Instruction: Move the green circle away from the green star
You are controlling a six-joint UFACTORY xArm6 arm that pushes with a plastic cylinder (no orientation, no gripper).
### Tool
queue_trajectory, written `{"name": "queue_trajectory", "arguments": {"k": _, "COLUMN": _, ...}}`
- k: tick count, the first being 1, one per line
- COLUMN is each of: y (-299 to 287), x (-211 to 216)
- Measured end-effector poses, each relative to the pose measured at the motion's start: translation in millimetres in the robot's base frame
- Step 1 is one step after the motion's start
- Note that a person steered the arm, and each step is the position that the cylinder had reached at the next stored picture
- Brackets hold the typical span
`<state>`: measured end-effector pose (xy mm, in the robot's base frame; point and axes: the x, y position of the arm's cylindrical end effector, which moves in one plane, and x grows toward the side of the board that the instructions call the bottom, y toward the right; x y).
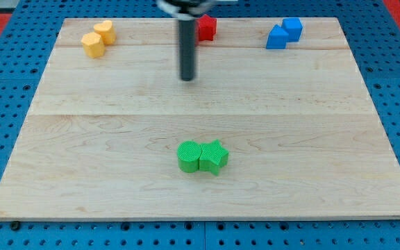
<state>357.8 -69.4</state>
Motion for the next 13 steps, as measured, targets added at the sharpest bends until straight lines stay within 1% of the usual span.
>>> {"name": "queue_trajectory", "arguments": {"k": 1, "y": -83.4, "x": 10.1}}
{"name": "queue_trajectory", "arguments": {"k": 2, "y": -115.9, "x": 16.2}}
{"name": "queue_trajectory", "arguments": {"k": 3, "y": -92.0, "x": 17.3}}
{"name": "queue_trajectory", "arguments": {"k": 4, "y": 11.3, "x": 40.7}}
{"name": "queue_trajectory", "arguments": {"k": 5, "y": 112.8, "x": 93.3}}
{"name": "queue_trajectory", "arguments": {"k": 6, "y": 158.3, "x": 140.2}}
{"name": "queue_trajectory", "arguments": {"k": 7, "y": 161.7, "x": 209.6}}
{"name": "queue_trajectory", "arguments": {"k": 8, "y": 101.2, "x": 223.2}}
{"name": "queue_trajectory", "arguments": {"k": 9, "y": 76.3, "x": 215.8}}
{"name": "queue_trajectory", "arguments": {"k": 10, "y": 78.3, "x": 195.1}}
{"name": "queue_trajectory", "arguments": {"k": 11, "y": 59.1, "x": 177.9}}
{"name": "queue_trajectory", "arguments": {"k": 13, "y": 27.9, "x": 166.3}}
